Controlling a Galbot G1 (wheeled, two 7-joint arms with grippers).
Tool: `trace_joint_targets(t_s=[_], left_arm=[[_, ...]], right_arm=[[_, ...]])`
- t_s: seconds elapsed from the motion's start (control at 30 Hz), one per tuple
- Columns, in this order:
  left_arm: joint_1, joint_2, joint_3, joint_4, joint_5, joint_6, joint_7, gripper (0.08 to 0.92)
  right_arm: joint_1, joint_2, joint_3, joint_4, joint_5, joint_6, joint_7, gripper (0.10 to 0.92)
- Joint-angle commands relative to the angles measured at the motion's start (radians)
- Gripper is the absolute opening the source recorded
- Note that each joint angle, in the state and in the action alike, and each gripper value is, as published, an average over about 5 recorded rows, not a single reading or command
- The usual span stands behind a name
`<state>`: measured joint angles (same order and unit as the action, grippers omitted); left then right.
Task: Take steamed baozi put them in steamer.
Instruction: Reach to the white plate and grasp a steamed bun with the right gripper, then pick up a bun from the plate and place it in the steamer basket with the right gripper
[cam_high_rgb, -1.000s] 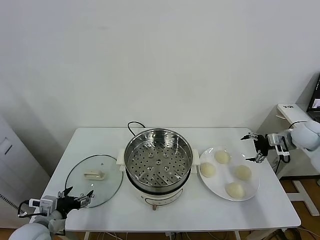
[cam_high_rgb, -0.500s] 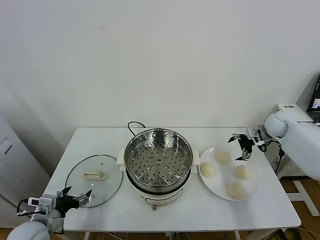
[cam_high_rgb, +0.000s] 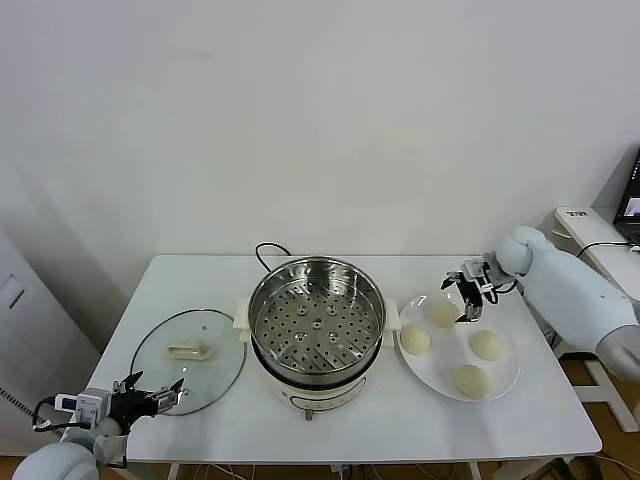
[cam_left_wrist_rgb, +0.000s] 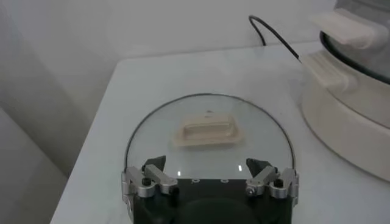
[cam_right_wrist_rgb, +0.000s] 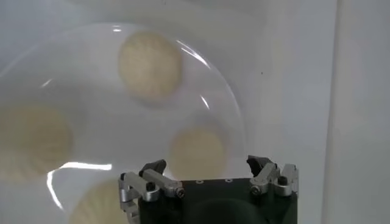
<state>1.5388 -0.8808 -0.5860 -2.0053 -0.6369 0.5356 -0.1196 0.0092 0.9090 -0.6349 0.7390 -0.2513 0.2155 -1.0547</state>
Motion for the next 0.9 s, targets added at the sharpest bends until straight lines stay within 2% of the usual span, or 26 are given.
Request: trace_joint_targets(t_s=[0.03, 0.17, 0.3, 0.63, 0.8, 0.9], left_arm=[[0.004, 0.001, 0.0, -0.007, -0.002, 0.001, -0.001, 0.823], [0.007, 0.0, 0.0, -0.011, -0.002, 0.001, -0.001, 0.823], [0.014, -0.002, -0.002, -0.017, -0.003, 0.001, -0.001, 0.823], [0.023, -0.006, -0.009, -0.026, -0.009, 0.0, -0.003, 0.823], [0.029, -0.01, -0.013, -0.031, -0.009, 0.001, -0.004, 0.823], [0.031, -0.013, -0.014, -0.032, -0.009, 0.003, -0.005, 0.823]], right_arm=[[-0.02, 0.046, 0.029, -0.056, -0.052, 0.0, 0.009, 0.823], [-0.03, 0.056, 0.049, -0.068, -0.064, -0.006, 0.013, 0.803], [-0.034, 0.063, 0.057, -0.075, -0.066, -0.016, 0.009, 0.738], [-0.03, 0.058, 0.065, -0.07, -0.074, -0.025, -0.002, 0.491], [-0.014, 0.036, 0.054, -0.037, -0.057, -0.025, -0.005, 0.46], [0.039, -0.008, -0.002, 0.029, 0.007, -0.038, -0.012, 0.458]])
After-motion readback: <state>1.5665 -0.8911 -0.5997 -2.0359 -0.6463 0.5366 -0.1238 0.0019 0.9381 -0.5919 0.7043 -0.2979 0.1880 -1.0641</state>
